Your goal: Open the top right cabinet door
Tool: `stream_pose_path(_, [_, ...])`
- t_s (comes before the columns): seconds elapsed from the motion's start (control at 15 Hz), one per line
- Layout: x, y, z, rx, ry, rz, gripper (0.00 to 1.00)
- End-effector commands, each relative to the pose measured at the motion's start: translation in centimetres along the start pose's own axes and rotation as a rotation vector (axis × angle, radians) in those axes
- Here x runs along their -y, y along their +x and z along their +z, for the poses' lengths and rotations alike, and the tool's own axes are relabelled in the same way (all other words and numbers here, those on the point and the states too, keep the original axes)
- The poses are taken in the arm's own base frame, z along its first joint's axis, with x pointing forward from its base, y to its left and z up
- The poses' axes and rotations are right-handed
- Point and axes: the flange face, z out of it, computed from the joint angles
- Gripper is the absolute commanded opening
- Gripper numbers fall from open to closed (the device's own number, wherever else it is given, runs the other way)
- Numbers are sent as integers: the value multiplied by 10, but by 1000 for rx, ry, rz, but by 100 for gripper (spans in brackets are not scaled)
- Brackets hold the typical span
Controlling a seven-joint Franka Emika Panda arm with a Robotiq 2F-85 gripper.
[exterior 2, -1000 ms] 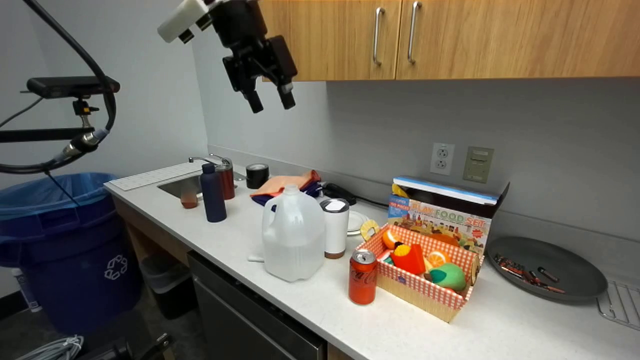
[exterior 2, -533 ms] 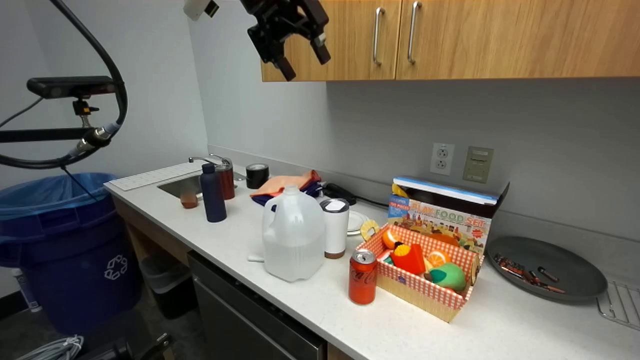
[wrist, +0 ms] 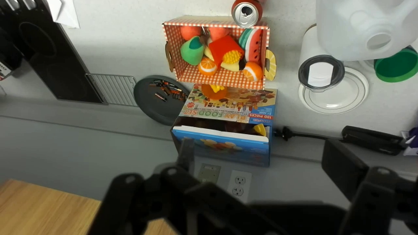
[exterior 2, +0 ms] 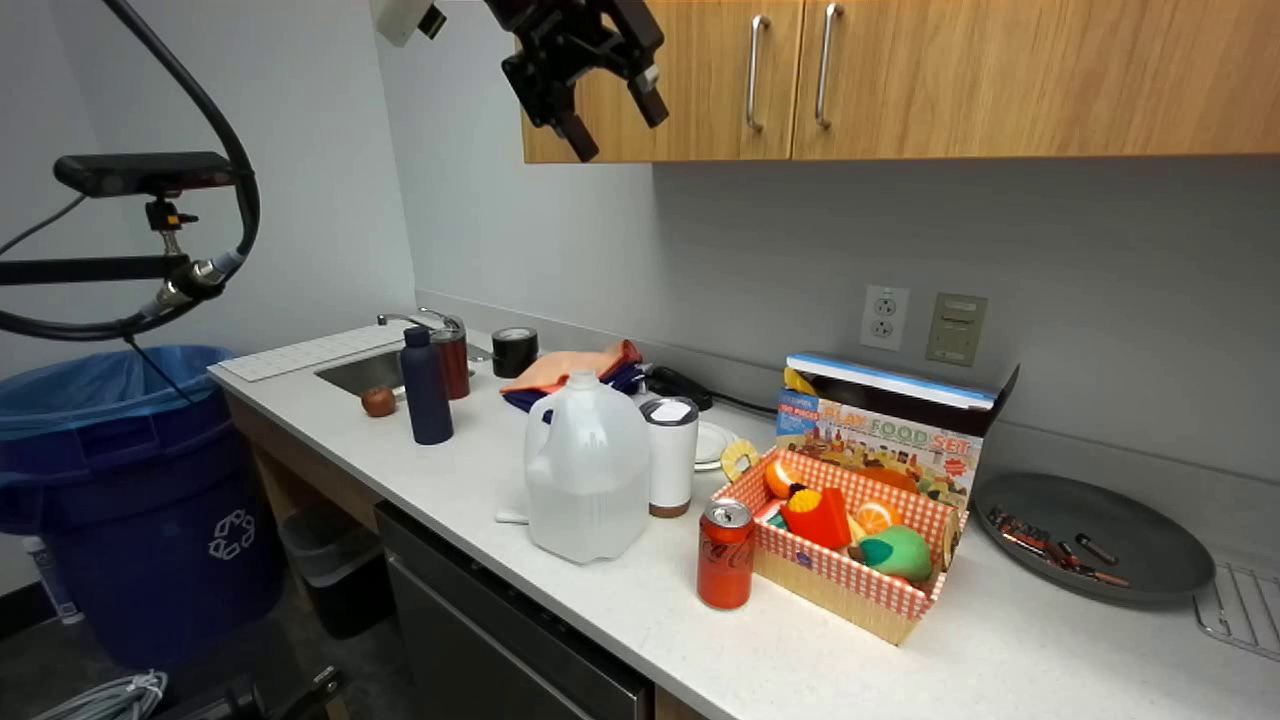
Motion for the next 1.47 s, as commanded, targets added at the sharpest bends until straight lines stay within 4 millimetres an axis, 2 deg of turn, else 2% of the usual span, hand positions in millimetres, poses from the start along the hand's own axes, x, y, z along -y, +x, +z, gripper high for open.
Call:
stream_pose_path(0.0, [-15, 22, 12, -64, -55, 40, 100])
stream_pose_path(0.47, [-45, 69, 42, -194, -111, 106, 100])
stream_pose_path(0.93, [-58, 115, 48, -333, -153, 133, 100])
stream_pose_path(1.4, [-67, 144, 58, -440, -224, 188, 100])
